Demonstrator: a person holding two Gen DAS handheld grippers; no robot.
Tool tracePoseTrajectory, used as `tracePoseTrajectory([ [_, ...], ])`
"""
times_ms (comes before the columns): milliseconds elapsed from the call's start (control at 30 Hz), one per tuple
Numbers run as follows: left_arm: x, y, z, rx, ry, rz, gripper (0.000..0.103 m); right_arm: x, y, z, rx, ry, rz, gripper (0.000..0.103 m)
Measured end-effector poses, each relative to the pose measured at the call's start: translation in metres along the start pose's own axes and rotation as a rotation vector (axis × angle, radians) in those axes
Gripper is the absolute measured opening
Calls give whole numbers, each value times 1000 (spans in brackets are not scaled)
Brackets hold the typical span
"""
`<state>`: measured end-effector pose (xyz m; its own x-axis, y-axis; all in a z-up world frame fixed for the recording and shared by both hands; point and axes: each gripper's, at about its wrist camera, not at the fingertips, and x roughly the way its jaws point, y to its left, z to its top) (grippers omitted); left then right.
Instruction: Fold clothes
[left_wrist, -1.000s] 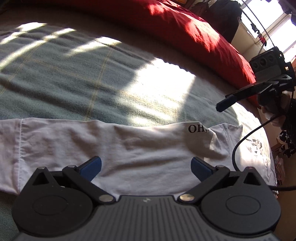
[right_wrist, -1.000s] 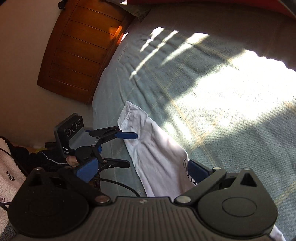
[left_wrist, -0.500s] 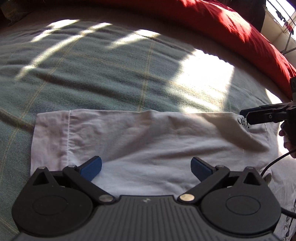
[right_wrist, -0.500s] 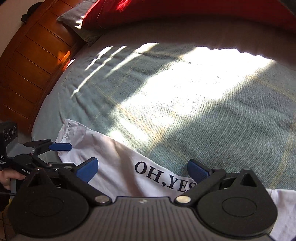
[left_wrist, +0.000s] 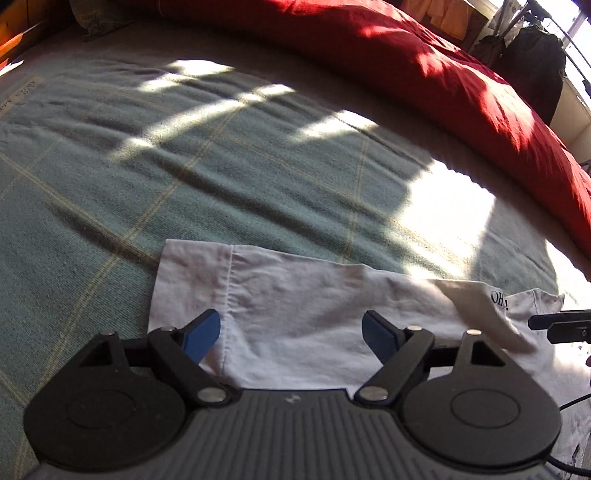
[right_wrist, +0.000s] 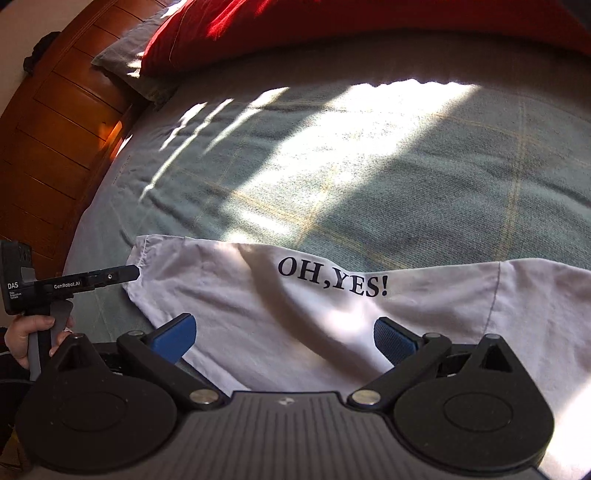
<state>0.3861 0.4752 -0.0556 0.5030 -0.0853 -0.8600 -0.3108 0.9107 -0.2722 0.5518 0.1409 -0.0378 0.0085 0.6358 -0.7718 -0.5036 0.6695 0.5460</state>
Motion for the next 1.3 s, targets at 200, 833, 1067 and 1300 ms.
tracePoseTrajectory([
  [200,16,-14,-5,44,32,-28,84,21,10,0,-45,-13,-89,103],
  [833,33,-53,-23,145,84,-18,85,-14,-28,-9,27,-134,-437,103],
  [1067,30,-68,-46,289,77,74,89,21,-41,-8,-46,-126,-624,103],
  [1300,9,-62,-46,223,41,73,89,-4,-43,10,36,-177,-568,103],
])
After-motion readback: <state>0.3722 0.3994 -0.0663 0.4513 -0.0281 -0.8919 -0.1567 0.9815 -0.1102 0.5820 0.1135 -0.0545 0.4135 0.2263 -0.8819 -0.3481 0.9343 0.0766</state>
